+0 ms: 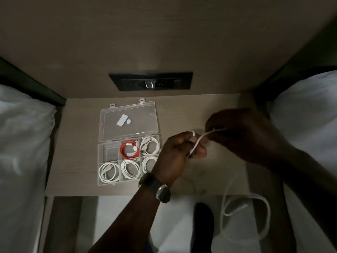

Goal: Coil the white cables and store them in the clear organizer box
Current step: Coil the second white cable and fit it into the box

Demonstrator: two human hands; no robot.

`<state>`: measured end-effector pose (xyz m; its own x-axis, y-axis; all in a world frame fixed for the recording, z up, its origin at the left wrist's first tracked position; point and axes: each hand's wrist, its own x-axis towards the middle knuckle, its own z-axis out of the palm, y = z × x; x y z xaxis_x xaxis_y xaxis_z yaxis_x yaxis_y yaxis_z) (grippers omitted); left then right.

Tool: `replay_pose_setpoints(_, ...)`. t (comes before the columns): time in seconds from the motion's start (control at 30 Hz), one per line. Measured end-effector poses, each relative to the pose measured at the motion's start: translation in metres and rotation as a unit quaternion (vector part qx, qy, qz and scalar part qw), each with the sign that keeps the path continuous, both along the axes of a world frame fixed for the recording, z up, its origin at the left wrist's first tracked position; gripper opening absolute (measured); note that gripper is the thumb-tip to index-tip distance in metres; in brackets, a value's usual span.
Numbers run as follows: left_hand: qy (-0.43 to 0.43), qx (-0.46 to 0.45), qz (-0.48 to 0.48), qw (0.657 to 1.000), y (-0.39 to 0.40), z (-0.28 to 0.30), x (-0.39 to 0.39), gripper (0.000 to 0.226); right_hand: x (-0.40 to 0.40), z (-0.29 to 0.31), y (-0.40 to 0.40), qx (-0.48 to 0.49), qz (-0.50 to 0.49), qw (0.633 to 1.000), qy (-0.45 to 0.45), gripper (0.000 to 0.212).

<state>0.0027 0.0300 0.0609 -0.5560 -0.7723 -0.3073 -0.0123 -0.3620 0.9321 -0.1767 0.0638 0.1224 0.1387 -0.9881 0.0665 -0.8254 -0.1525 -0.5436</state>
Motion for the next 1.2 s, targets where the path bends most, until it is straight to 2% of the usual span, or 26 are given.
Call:
replay_pose_setpoints(0.07, 0.123, 0.197, -0.008, 0.973, -0.002, 0.009, 0.003, 0.027, -0.008, -0.007, -0.011, -0.012, -0.027, 0.999, -0.032, 0.025)
replay_pose_setpoints(0.13, 0.231, 0.349, -0.028, 0.908, -0.007, 0.019, 0.005, 0.031, -0.004, -0.025, -0.013, 0.003, -0.063, 0.994, -0.095, 0.026)
replay_pose_setpoints(0.2, 0.295, 0.436, -0.001, 0.850, -0.009, 0.028, 0.005, 0.030, 0.016, -0.041, -0.006, 0.067, -0.104, 0.971, -0.204, 0.030)
replay_pose_setpoints(0.23, 0.309, 0.455, 0.029, 0.835, -0.009, 0.032, 0.004, 0.029, 0.028, -0.048, -0.002, 0.117, -0.132, 0.942, -0.285, 0.034)
replay_pose_setpoints(0.27, 0.317, 0.459, 0.068, 0.827, -0.010, 0.034, 0.006, 0.027, 0.038, -0.055, 0.006, 0.167, -0.152, 0.910, -0.347, 0.032)
replay_pose_setpoints(0.37, 0.378, 0.416, 0.179, 0.807, -0.025, 0.035, 0.024, 0.022, 0.063, -0.065, 0.041, 0.299, -0.145, 0.856, -0.396, 0.022)
replay_pose_setpoints(0.4, 0.386, 0.386, 0.201, 0.814, -0.033, 0.035, 0.031, 0.023, 0.069, -0.065, 0.055, 0.347, -0.125, 0.829, -0.420, 0.024)
replay_pose_setpoints(0.43, 0.371, 0.336, 0.223, 0.836, -0.041, 0.033, 0.036, 0.023, 0.073, -0.063, 0.067, 0.398, -0.116, 0.789, -0.454, 0.026)
replay_pose_setpoints(0.47, 0.319, 0.260, 0.245, 0.878, -0.046, 0.029, 0.038, 0.023, 0.077, -0.056, 0.075, 0.436, -0.104, 0.775, -0.446, 0.029)
replay_pose_setpoints(0.5, 0.213, 0.161, 0.259, 0.928, -0.046, 0.025, 0.037, 0.021, 0.078, -0.049, 0.080, 0.443, -0.093, 0.781, -0.430, 0.031)
replay_pose_setpoints(0.53, 0.091, 0.047, 0.245, 0.964, -0.042, 0.022, 0.034, 0.020, 0.074, -0.043, 0.082, 0.404, -0.052, 0.839, -0.361, 0.032)
replay_pose_setpoints(0.57, 0.009, -0.044, 0.192, 0.980, -0.033, 0.016, 0.030, 0.019, 0.068, -0.035, 0.079, 0.337, 0.002, 0.906, -0.255, 0.034)
replay_pose_setpoints(0.6, -0.027, -0.087, 0.124, 0.988, -0.022, 0.013, 0.026, 0.020, 0.059, -0.025, 0.070, 0.248, 0.015, 0.958, -0.140, 0.035)
replay_pose_setpoints(0.63, -0.042, -0.086, 0.058, 0.994, -0.010, 0.010, 0.025, 0.022, 0.048, -0.013, 0.059, 0.151, 0.003, 0.986, -0.066, 0.033)
replay_pose_setpoints(0.67, -0.055, -0.075, 0.007, 0.996, 0.000, 0.009, 0.023, 0.022, 0.034, -0.005, 0.048, 0.070, -0.004, 0.997, -0.018, 0.030)
replay_pose_setpoints(0.7, -0.066, -0.046, -0.016, 0.997, 0.008, 0.009, 0.024, 0.022, 0.021, -0.001, 0.037, 0.020, -0.019, 1.000, -0.002, 0.027)
replay_pose_setpoints(0.77, -0.004, 0.113, -0.010, 0.994, 0.019, 0.015, 0.026, 0.020, 0.004, -0.004, 0.016, -0.012, -0.059, 0.998, -0.013, 0.024)
replay_pose_setpoints(0.8, 0.063, 0.201, -0.012, 0.978, 0.021, 0.021, 0.026, 0.021, 0.001, -0.010, 0.008, -0.011, -0.080, 0.996, -0.039, 0.024)
replay_pose_setpoints(0.87, 0.199, 0.324, 0.013, 0.925, 0.020, 0.035, 0.023, 0.022, 0.007, -0.026, -0.001, 0.026, -0.127, 0.988, -0.086, 0.027)
replay_pose_setpoints(0.97, 0.326, 0.397, 0.090, 0.853, 0.005, 0.046, 0.025, 0.025, 0.033, -0.050, 0.013, 0.105, -0.144, 0.979, -0.095, 0.037)
replay_pose_setpoints(1.03, 0.385, 0.405, 0.146, 0.816, -0.011, 0.046, 0.031, 0.026, 0.056, -0.060, 0.033, 0.168, -0.104, 0.971, -0.136, 0.028)
replay_pose_setpoints(1.07, 0.389, 0.385, 0.179, 0.817, -0.017, 0.043, 0.033, 0.025, 0.068, -0.061, 0.044, 0.196, -0.081, 0.961, -0.176, 0.021)
replay_pose_setpoints(1.1, 0.370, 0.349, 0.215, 0.834, -0.021, 0.038, 0.035, 0.024, 0.078, -0.060, 0.054, 0.224, -0.061, 0.947, -0.222, 0.020)
replay_pose_setpoints(1.17, 0.270, 0.237, 0.276, 0.891, -0.024, 0.025, 0.036, 0.024, 0.092, -0.051, 0.068, 0.276, -0.021, 0.924, -0.264, 0.027)
replay_pose_setpoints(1.2, 0.186, 0.161, 0.294, 0.924, -0.023, 0.018, 0.035, 0.024, 0.094, -0.046, 0.073, 0.294, 0.004, 0.921, -0.254, 0.031)
